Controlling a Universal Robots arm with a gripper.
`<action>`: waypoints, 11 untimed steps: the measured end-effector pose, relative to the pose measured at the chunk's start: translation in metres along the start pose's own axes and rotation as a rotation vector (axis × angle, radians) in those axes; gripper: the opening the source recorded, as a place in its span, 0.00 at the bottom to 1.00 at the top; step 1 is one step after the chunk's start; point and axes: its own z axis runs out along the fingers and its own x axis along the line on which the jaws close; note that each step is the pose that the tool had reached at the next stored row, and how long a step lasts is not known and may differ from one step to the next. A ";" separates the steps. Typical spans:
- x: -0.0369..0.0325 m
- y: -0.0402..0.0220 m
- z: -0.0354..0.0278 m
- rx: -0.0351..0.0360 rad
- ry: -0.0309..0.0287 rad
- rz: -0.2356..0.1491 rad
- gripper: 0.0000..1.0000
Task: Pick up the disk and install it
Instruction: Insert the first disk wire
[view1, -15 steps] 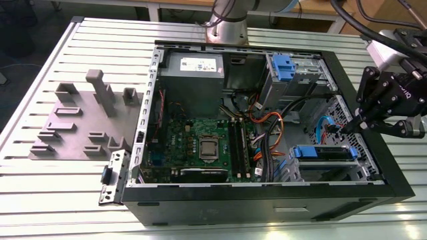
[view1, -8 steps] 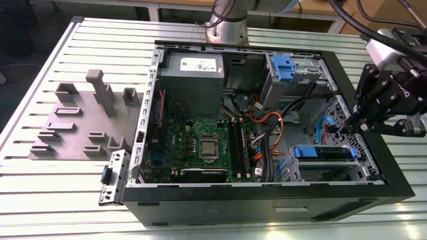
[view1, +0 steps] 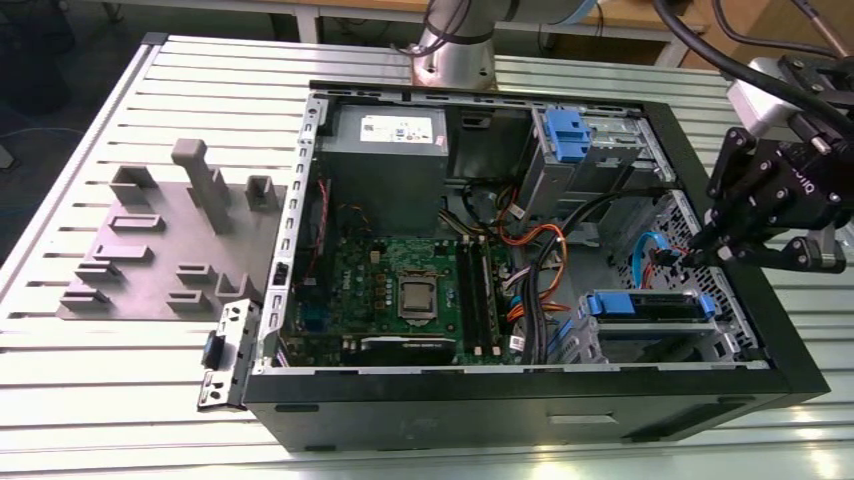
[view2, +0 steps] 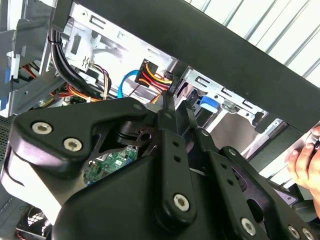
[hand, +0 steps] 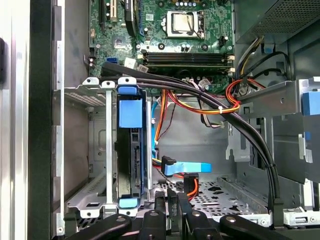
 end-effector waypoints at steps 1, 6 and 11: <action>0.0000 0.0000 0.0002 0.0000 0.0001 0.000 0.24; -0.0001 0.0004 0.0014 0.0001 0.0005 0.000 0.31; 0.0000 0.0005 0.0039 -0.0006 0.0003 0.000 0.31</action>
